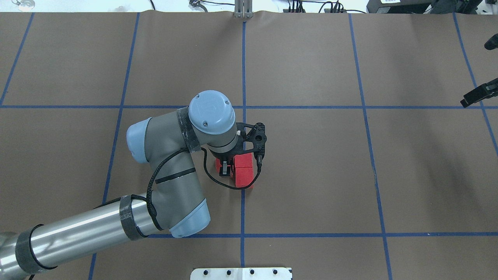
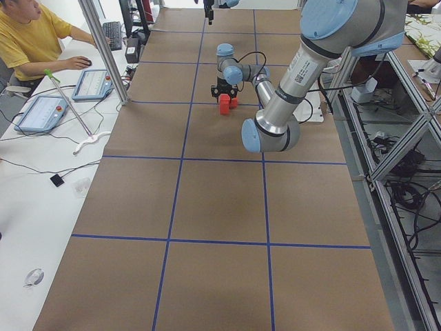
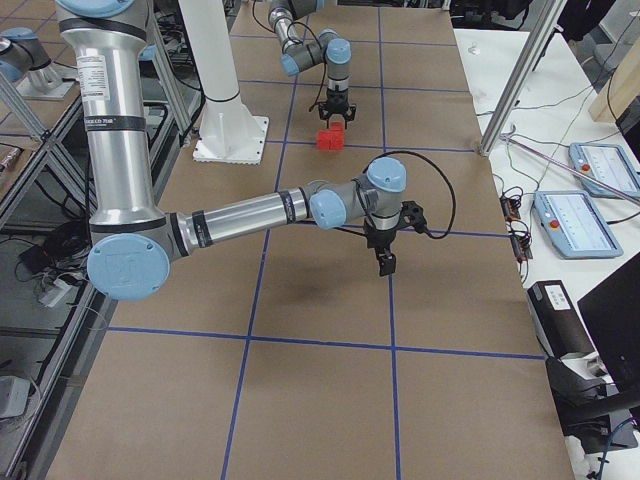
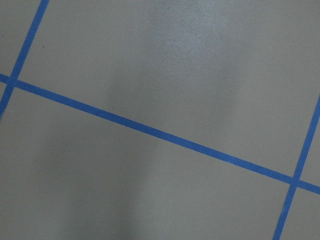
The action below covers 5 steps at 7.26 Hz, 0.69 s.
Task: Form red blocks into L shape at center
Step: 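Hold the cube pressed against the pair with the left gripper, then open the left gripper and lift it off the cubes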
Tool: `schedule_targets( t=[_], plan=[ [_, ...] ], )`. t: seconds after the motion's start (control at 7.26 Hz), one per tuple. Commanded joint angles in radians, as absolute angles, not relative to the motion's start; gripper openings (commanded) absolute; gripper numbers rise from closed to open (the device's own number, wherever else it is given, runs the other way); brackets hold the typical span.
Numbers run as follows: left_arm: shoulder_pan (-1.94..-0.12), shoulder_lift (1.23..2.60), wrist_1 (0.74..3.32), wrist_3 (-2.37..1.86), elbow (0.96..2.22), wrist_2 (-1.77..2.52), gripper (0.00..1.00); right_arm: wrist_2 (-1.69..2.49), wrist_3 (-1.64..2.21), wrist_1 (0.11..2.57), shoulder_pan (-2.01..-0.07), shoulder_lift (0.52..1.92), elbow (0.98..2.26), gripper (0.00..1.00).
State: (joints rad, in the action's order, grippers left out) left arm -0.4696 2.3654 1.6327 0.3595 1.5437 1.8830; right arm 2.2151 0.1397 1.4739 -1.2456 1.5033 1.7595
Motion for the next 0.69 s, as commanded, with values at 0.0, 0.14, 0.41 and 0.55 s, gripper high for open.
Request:
schedule_targets(
  t=[0.0, 0.14, 0.41, 0.55],
  plan=[
    [-0.471, 2.359, 1.698, 0.382, 1.548, 1.884, 1.0, 2.215, 0.14, 1.474, -1.246, 1.503, 1.759, 1.0],
    [-0.474, 2.359, 1.697, 0.383, 1.557, 1.884, 1.0, 2.215, 0.14, 1.474, -1.246, 1.503, 1.759, 1.0],
    [-0.512, 2.358, 1.697, 0.385, 1.601, 1.879, 1.0, 2.217, 0.138, 1.474, -1.246, 1.508, 1.759, 1.0],
    [-0.543, 2.356, 1.695, 0.385, 1.642, 1.878, 1.0, 2.226, 0.12, 1.474, -1.267, 1.514, 1.759, 1.0]
  ],
)
